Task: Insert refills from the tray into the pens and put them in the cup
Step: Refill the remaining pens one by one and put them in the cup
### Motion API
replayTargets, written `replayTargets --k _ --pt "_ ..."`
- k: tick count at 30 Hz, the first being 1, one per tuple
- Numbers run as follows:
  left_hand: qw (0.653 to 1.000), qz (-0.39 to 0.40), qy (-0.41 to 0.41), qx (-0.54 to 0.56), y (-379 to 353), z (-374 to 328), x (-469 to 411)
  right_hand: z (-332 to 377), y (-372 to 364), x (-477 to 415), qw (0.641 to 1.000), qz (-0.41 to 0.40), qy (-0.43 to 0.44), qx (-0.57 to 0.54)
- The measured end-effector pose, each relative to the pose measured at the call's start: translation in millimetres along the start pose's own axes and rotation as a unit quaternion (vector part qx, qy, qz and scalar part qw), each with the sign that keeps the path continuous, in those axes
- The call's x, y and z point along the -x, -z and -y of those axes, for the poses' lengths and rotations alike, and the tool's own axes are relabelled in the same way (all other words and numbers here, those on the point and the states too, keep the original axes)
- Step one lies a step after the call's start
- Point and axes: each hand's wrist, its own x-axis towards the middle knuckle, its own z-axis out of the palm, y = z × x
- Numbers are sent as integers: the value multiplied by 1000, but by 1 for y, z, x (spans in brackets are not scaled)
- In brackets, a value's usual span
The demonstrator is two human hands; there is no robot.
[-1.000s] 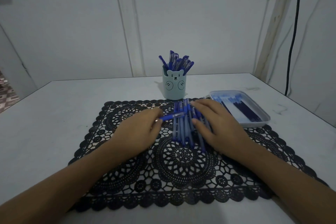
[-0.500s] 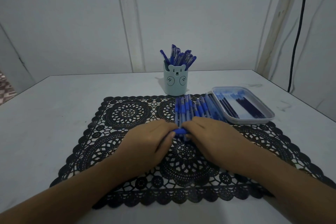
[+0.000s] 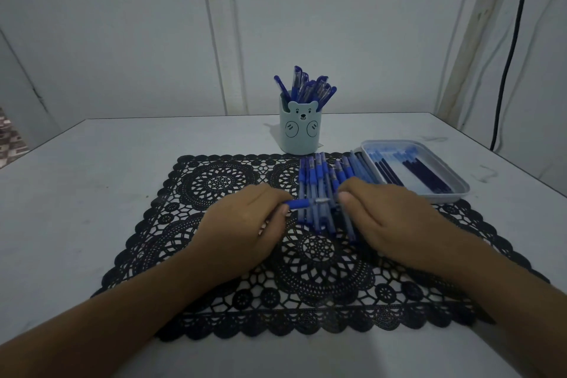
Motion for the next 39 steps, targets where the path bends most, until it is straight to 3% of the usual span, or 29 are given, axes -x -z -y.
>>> replayTargets --k 4,10,13,15,20,23,28,33,39 --pt "994 -8 96 43 -1 5 -2 -2 6 0 999 13 -14 -42" --pt "995 -13 93 46 -2 5 -2 10 -6 4 991 124 58 11" --pt "997 -22 71 38 -3 6 -1 13 -7 4 992 112 55 20" --pt "997 -22 65 42 -3 6 -1 14 -3 3 995 88 31 -34" --pt "999 -27 20 32 -1 2 0 9 2 -2 977 -80 -101 -169" --pt "999 -37 -32 14 -1 -1 0 13 3 -2 960 -52 -134 -241" --pt "996 -44 -73 25 -2 0 2 16 -2 -2 952 6 -119 -280" --pt "996 -21 -65 56 -2 1 3 13 -4 -3 950 -16 -77 -302" --pt "995 22 -30 97 -3 3 1 7 -5 -2 973 -36 -5 -228"
